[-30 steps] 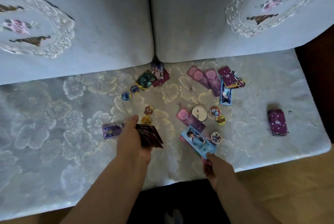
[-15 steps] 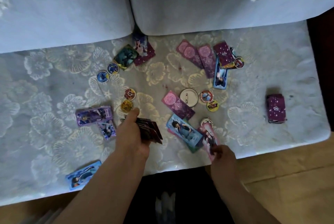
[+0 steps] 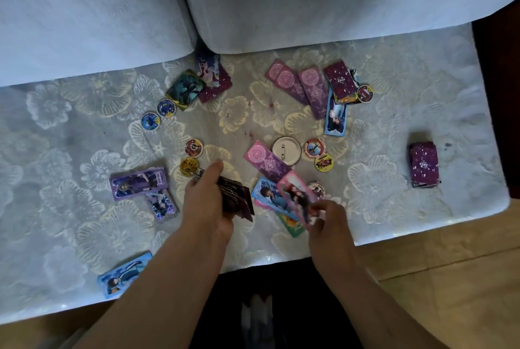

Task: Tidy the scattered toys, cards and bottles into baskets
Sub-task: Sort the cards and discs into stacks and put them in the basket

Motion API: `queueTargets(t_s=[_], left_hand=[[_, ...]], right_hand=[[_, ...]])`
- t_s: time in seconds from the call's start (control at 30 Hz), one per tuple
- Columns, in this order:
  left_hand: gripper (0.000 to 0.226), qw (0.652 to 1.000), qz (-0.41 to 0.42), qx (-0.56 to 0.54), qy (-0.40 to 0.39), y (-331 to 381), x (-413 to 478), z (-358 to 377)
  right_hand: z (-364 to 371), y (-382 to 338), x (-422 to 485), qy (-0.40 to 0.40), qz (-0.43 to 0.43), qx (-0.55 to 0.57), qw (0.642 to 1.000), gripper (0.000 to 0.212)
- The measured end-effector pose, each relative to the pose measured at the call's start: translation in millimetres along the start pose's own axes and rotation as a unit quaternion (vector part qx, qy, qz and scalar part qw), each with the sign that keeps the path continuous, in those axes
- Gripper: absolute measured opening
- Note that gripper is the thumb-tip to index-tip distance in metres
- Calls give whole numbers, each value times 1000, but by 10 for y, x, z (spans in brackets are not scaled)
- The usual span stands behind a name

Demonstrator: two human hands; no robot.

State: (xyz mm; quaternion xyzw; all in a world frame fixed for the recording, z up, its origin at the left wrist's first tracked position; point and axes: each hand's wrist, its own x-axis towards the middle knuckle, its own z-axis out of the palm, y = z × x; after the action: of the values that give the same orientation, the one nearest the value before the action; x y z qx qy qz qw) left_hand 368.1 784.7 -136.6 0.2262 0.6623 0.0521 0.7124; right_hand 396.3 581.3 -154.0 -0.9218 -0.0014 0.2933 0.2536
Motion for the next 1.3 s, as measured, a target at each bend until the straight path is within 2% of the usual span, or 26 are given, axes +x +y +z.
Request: queueTargets(t_s=[0.07,0.17,0.33,0.53,0.6,0.73,0.83,0.9,1.03,1.1,1.2,1.3], left_hand=[[36,1000,-5,6,-3,-22,-10,15],[33,1000,-4,-1,2,-39,16,58],[48,1000,5,-20,-13,-45,158,163],[29,999,17,-43,-14,13,341,388],[29,999,16,-48,-10,34,388,450],[30,998,17,-59,-1,62,460,502],[31,998,11,-58,6,72,504,507],[30,998,11,-55,8,68,506,500],[24,998,14,-53,12,68,514,537],[21,999,13,-46,9,71,511,579],[20,999,15,-29,5,58,522,640],[15,1000,9,-16,0,28,493,717]], right_hand=[[63,-32,136,-27,0,-34,999,32],[53,-114,494,10,-11,-50,999,41],[-61,-453,1439,22,-58,-46,997,45],[-76,-768,2322,24,-132,-239,962,63],[-68,-781,2444,28,-124,-232,964,68],[-50,-729,2491,31,-131,-211,968,62],[-79,-740,2456,53,-87,-141,985,74],[-63,-799,2442,68,-121,-128,982,78],[68,-1037,2624,49,-165,-212,962,91],[158,-1109,2707,45,-153,-235,959,85],[245,-1106,2683,64,-131,-274,950,60],[215,-973,2453,74,-155,-259,950,39]])
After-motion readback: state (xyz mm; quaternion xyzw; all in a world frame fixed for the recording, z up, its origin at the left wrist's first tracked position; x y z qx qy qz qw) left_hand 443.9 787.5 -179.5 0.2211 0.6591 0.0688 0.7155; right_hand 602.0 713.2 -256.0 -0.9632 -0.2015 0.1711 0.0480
